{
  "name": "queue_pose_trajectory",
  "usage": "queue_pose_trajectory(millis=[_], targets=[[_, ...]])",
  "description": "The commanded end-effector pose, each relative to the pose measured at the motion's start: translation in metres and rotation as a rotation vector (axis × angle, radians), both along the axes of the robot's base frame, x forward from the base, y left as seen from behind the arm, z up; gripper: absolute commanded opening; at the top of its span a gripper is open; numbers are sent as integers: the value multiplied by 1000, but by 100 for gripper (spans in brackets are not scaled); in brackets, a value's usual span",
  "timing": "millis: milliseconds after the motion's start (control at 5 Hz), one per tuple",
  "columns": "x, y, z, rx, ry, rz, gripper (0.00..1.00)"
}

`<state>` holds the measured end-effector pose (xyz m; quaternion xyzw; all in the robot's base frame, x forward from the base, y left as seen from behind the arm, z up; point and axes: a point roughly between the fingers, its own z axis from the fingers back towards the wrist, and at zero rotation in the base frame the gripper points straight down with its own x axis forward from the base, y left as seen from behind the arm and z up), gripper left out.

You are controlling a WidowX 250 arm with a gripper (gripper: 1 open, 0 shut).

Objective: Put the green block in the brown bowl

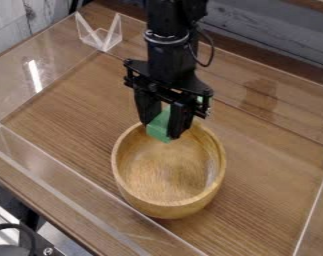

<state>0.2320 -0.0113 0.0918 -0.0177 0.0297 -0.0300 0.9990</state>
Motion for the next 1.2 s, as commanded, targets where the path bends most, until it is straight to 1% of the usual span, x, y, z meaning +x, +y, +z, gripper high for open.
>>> queue_pose_trajectory(millis=[0,1000], targets=[[7,-3,15,-1,-65,-2,0],[3,-8,12,-3,-63,1,0]])
